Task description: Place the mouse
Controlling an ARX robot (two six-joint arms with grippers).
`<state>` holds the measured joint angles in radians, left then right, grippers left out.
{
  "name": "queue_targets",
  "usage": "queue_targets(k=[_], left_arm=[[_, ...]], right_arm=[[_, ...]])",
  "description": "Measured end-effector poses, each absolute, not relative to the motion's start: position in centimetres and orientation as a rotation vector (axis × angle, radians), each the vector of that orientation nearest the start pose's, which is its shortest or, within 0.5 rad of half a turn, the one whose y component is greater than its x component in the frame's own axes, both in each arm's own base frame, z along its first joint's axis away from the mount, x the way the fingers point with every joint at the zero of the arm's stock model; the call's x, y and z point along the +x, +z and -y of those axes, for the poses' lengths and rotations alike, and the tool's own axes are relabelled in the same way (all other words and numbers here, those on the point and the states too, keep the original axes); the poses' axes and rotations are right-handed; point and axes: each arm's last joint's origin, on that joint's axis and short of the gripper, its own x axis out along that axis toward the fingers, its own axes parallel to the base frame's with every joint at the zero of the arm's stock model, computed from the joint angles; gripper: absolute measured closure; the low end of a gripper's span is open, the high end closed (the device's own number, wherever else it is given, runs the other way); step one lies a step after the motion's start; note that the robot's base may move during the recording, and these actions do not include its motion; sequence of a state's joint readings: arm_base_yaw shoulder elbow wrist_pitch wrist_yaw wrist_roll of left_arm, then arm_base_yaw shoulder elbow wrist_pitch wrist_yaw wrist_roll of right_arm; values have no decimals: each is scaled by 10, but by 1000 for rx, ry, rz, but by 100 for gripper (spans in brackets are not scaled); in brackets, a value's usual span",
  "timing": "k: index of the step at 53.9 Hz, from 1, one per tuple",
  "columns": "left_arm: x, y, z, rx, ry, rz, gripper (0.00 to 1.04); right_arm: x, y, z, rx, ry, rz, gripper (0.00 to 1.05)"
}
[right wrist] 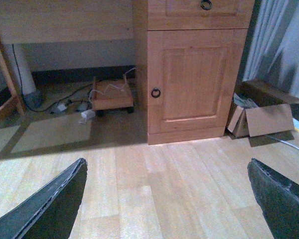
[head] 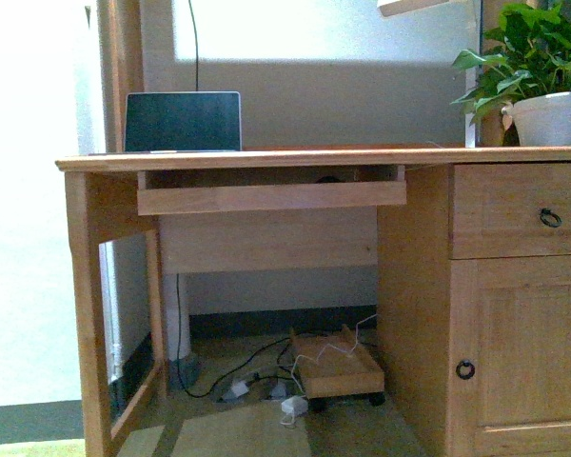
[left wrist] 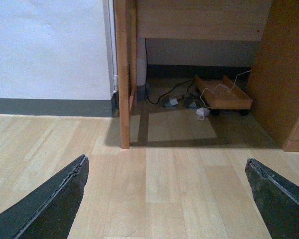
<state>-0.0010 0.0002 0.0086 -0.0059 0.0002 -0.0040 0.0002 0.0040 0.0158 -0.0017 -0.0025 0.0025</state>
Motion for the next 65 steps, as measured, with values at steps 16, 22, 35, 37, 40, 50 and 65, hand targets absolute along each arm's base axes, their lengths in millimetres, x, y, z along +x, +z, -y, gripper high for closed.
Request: queue_targets(k=[16, 22, 35, 37, 40, 50, 65], left_arm=[[97, 166, 0, -4, -1, 2, 8], [97, 166, 0, -4, -1, 2, 8], [97, 166, 0, -4, -1, 2, 8], [97, 166, 0, -4, -1, 2, 8], [97, 166, 0, -4, -1, 2, 8], [97, 166, 0, -4, -1, 2, 8], [97, 166, 0, -4, -1, 2, 8]], right_arm=[[97, 168, 0, 2, 3, 10, 7], [97, 168, 0, 2, 3, 10, 7], [97, 168, 0, 2, 3, 10, 7], [97, 168, 0, 2, 3, 10, 7], [97, 168, 0, 2, 3, 10, 7], [97, 168, 0, 2, 3, 10, 7], [97, 168, 0, 2, 3, 10, 7]])
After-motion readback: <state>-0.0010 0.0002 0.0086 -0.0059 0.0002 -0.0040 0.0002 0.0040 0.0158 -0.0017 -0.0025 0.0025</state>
